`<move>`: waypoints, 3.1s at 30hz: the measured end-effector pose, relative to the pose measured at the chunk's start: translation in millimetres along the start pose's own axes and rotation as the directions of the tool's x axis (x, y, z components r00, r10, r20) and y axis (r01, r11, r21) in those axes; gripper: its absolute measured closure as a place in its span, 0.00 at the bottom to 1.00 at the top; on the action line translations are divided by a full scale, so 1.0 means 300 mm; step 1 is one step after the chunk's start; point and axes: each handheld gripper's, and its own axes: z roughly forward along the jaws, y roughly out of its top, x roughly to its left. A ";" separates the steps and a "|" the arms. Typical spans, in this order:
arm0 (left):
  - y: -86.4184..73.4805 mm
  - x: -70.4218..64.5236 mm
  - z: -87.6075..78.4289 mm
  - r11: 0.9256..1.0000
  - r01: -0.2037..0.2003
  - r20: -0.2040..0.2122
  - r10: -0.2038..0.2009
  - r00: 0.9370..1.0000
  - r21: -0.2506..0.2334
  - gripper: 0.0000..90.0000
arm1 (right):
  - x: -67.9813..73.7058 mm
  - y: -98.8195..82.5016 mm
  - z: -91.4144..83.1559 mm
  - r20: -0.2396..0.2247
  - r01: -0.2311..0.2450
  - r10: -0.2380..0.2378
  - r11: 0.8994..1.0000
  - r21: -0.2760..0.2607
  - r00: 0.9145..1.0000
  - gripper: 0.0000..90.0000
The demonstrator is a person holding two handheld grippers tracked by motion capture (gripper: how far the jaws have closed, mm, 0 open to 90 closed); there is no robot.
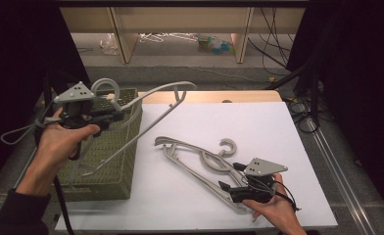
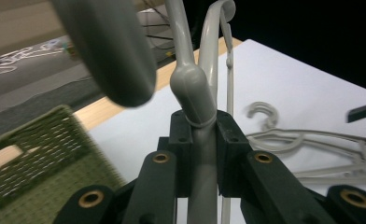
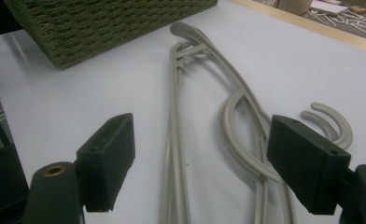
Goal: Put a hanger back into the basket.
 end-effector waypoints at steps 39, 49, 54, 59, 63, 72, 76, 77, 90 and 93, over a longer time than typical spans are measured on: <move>-0.187 0.363 -0.031 0.997 0.053 -0.230 -0.040 0.972 0.050 0.88 | -0.008 -0.010 0.008 -0.004 -0.010 0.010 1.000 0.019 1.000 0.27; -0.237 0.408 -0.013 0.993 0.063 -0.269 -0.034 0.963 0.100 0.88 | -0.007 -0.011 0.010 -0.010 -0.011 0.012 1.000 0.026 1.000 0.27; -0.251 0.422 -0.002 0.990 0.075 -0.281 -0.040 0.959 0.115 0.88 | -0.007 -0.011 0.010 -0.012 -0.014 0.014 0.999 0.031 1.000 0.27; -0.271 0.440 0.009 0.981 0.066 -0.274 -0.014 0.962 0.181 0.88 | -0.007 -0.011 0.010 -0.013 -0.014 0.014 0.999 0.029 1.000 0.27; -0.293 0.447 0.024 0.978 0.086 -0.272 -0.031 0.962 0.191 0.88 | -0.007 -0.011 0.010 -0.014 -0.013 0.014 0.999 0.030 1.000 0.27; -0.332 0.452 0.063 0.969 0.098 -0.258 -0.037 0.965 0.226 0.88 | -0.006 -0.012 0.011 -0.012 -0.014 0.014 0.999 0.031 1.000 0.27; -0.349 0.451 0.097 0.969 0.081 -0.248 -0.021 0.969 0.233 0.87 | -0.006 -0.012 0.012 -0.012 -0.014 0.014 0.999 0.031 1.000 0.27; -0.349 0.451 0.097 0.969 0.081 -0.248 -0.021 0.969 0.233 0.87 | -0.006 -0.012 0.012 -0.012 -0.013 0.013 0.999 0.030 1.000 0.27; -0.417 0.453 0.161 0.957 0.119 -0.247 -0.052 0.968 0.263 0.87 | -0.006 -0.012 0.011 -0.013 -0.014 0.014 0.999 0.032 1.000 0.27; -0.428 0.474 0.158 0.955 0.084 -0.229 -0.017 0.973 0.286 0.87 | -0.006 -0.012 0.012 -0.014 -0.012 0.013 0.999 0.031 1.000 0.27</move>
